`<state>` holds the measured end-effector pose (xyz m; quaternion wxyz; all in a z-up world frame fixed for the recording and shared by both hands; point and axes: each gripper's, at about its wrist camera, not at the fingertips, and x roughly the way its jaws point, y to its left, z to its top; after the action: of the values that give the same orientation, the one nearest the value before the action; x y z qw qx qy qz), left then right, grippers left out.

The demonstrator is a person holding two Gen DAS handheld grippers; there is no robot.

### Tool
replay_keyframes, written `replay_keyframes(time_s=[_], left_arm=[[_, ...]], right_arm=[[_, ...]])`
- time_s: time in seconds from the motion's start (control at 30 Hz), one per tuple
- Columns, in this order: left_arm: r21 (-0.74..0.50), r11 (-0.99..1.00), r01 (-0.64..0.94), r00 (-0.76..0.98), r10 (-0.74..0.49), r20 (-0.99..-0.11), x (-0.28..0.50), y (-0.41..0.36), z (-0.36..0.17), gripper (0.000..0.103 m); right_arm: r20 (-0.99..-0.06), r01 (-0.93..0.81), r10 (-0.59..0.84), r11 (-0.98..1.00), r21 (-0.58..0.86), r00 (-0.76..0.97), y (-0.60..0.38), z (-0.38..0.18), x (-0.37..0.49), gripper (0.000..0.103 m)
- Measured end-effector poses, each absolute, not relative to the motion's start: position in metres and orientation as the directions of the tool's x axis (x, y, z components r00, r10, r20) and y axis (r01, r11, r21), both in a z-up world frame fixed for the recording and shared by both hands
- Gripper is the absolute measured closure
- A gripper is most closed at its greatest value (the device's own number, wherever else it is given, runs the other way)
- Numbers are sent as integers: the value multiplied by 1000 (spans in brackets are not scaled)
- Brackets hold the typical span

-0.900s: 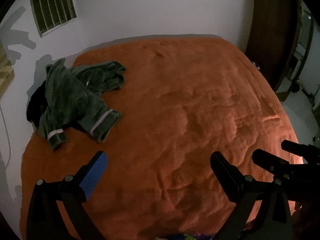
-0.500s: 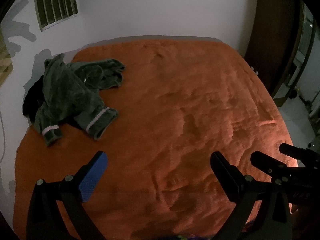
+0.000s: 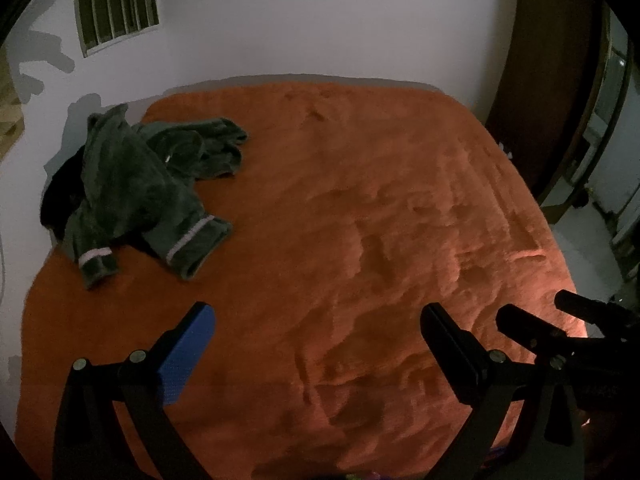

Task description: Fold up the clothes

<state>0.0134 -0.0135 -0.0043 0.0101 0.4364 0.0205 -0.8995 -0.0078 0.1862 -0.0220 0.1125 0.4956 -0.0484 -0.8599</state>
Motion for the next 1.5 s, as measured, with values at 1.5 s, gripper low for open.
replay_keyframes(time_s=[1.5], left_arm=[[-40,-995,88,-585,-20,-811,12,-26,-13,1]], right_arm=[[-833,133,-236,-972,196,-500,193,-23,-5,1]])
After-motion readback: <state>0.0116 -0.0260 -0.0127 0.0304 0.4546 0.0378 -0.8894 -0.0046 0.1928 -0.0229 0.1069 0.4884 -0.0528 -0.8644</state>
